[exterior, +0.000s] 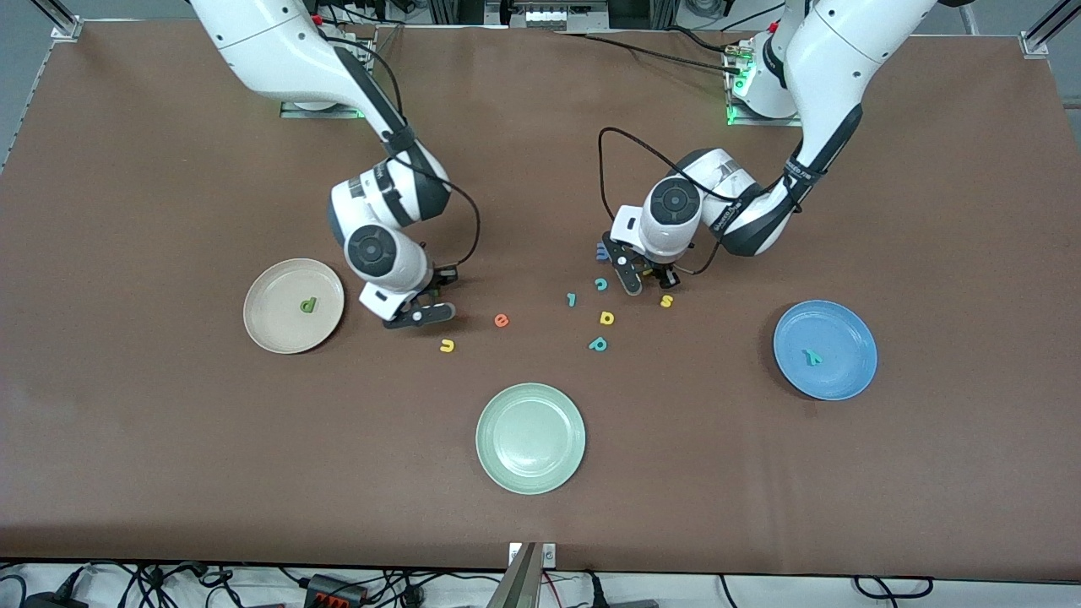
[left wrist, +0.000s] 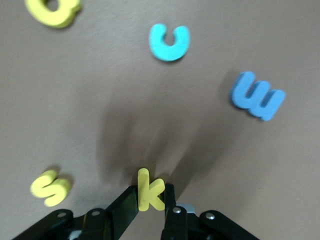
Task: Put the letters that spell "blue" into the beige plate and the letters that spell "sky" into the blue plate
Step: 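Put the l on the beige plate, the k on the blue plate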
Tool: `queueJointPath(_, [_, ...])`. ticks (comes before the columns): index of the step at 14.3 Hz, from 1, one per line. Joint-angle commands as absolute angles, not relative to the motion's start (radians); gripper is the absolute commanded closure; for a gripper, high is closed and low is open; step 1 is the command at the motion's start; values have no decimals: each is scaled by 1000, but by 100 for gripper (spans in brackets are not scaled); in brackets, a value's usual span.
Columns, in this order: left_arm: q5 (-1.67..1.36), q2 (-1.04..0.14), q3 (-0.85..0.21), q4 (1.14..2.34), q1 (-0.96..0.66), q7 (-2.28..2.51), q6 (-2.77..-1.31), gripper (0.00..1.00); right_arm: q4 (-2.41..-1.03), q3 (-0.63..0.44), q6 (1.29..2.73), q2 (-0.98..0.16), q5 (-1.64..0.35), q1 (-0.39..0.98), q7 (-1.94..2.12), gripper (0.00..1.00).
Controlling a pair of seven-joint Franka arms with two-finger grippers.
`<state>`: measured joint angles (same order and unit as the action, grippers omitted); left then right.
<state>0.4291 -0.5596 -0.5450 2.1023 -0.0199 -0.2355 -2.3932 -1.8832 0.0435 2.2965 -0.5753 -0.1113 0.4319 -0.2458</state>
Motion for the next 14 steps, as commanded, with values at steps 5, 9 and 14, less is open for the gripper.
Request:
queueJointPath(5, [451, -399, -545, 2022, 44, -252, -2063, 99, -1893, -81, 2198, -477, -98, 334, -175, 94])
queueJointPath(9, [471, -411, -518, 1916, 176, -268, -1973, 99, -1905, -205, 2106, -477, -78, 334, -79, 94])
queueJointPath(14, [472, -547, -514, 1868, 346, -273, -2106, 87, -1921, -245, 2129, -511, -23, 305, -61, 90])
